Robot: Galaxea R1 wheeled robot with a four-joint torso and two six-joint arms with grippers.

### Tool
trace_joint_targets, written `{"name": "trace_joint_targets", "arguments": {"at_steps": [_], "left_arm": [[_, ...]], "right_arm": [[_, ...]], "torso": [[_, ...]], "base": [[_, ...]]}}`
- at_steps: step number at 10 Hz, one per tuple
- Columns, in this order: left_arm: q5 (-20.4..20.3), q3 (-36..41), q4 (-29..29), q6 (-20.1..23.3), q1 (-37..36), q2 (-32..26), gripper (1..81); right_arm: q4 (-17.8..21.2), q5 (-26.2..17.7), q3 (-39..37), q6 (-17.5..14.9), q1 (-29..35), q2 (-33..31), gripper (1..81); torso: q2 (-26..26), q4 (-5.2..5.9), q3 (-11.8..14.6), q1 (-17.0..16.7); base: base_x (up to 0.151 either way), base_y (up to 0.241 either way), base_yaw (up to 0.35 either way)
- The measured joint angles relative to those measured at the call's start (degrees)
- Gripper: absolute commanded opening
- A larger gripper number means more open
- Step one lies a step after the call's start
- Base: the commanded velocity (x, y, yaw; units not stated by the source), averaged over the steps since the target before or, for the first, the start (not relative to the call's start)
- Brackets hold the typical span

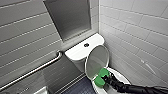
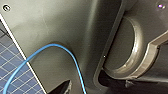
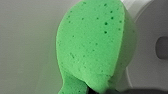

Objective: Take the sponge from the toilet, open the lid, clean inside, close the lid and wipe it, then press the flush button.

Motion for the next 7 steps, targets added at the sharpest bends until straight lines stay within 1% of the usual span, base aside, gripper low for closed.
{"name": "trace_joint_targets", "arguments": {"at_steps": [1, 3, 5, 6, 7], "left_arm": [[0.0, 0.0, 0.0, 0.0, 0.0, 0.0, 81.1], [0.0, 0.0, 0.0, 0.0, 0.0, 0.0, 81.1], [0.0, 0.0, 0.0, 0.0, 0.0, 0.0, 81.1], [0.0, 0.0, 0.0, 0.0, 0.0, 0.0, 81.1], [0.0, 0.0, 0.0, 0.0, 0.0, 0.0, 81.1]], "right_arm": [[0.2, -1.8, -3.6, 0.0, -0.4, 1.6, 1.0], [-0.2, -2.7, -7.5, -0.2, -1.6, 3.6, 1.0], [-2.8, -2.7, -7.6, -0.2, -3.5, 3.6, 1.0], [-4.6, -1.2, -6.1, -0.2, -4.7, 3.4, 1.0], [-5.4, -0.8, -3.3, -0.2, -5.7, 2.7, 1.0]], "torso": [[0.0, 0.00, 0.0, 0.0], [0.0, 0.00, 0.0, 0.0], [0.0, 0.00, 0.0, 0.0], [0.0, 0.00, 0.0, 0.0], [0.0, 0.00, 0.0, 0.0]], "base": [[0.000, 0.000, 0.000], [0.000, 0.000, 0.000], [0.000, 0.000, 0.000], [0.000, 0.000, 0.000], [0.000, 0.000, 0.000]]}}
